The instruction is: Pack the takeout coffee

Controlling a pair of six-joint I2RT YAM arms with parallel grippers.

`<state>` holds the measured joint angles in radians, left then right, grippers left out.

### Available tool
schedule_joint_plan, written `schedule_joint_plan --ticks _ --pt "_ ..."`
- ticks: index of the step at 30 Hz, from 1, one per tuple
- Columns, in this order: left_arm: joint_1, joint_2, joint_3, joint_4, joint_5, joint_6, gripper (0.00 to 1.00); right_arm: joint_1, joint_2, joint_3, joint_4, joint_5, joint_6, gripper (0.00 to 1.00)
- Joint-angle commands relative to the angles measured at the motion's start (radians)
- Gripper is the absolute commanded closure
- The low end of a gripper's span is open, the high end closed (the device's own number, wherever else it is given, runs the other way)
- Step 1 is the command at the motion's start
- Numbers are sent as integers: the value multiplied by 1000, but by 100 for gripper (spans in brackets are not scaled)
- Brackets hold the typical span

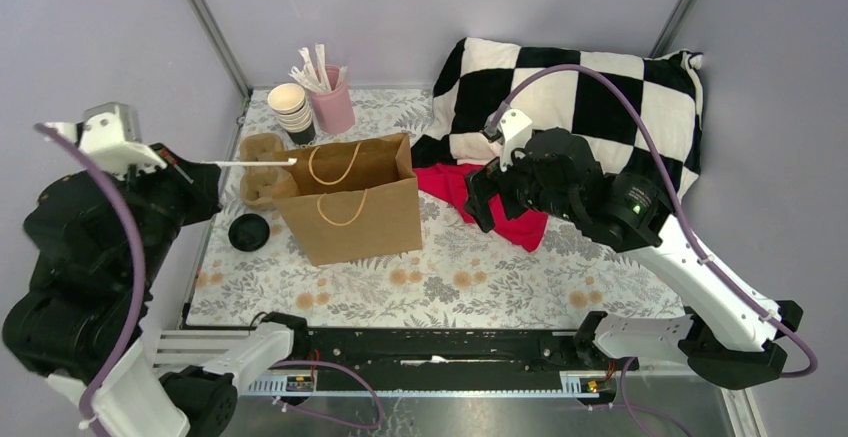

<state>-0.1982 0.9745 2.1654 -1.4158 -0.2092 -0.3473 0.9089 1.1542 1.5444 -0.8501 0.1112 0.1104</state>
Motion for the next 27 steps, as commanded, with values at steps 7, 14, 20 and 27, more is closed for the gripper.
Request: schedule_joint_plan --ticks 7,14,20,27 --pt "-4 52 -156 93 25 6 100 -7 -49 -18 33 19 9 0" --pt "-4 97 -223 214 90 3 83 -5 -52 -11 31 34 8 0" --pt "-4 122 -154 249 75 13 38 -6 -100 1 72 191 79 0" --pt "-4 188 8 262 103 4 23 -6 -91 154 24 458 132 0"
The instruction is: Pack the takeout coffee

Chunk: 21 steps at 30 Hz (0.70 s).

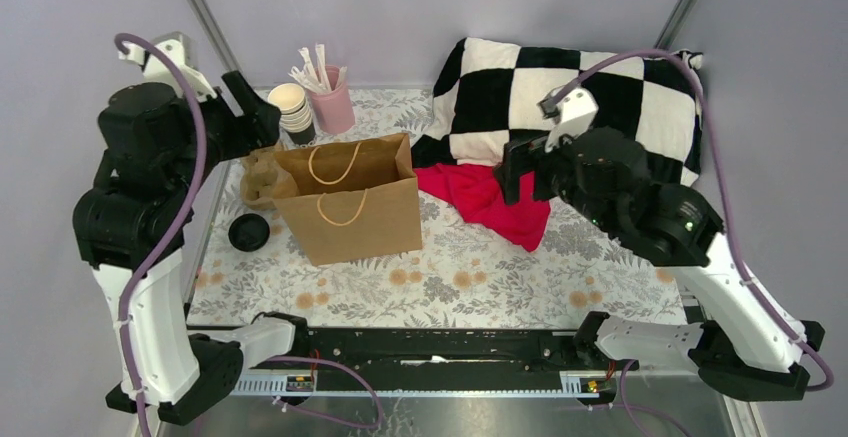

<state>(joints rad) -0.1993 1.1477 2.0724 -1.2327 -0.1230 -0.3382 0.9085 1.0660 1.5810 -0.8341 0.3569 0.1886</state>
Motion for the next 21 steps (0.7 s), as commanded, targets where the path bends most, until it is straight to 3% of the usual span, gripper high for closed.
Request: schedule_joint_plan --ticks 1,4,11,21 --pt "-3 23 125 87 17 -9 22 -6 1 142 -3 282 87 0" --pt "-3 26 168 145 12 -25 18 -6 1 217 -26 404 125 0" --pt "-3 -51 99 380 3 -53 9 -5 -80 293 113 427 56 0" --pt "-3 -54 94 403 -10 -53 6 -5 -35 401 85 453 42 0"
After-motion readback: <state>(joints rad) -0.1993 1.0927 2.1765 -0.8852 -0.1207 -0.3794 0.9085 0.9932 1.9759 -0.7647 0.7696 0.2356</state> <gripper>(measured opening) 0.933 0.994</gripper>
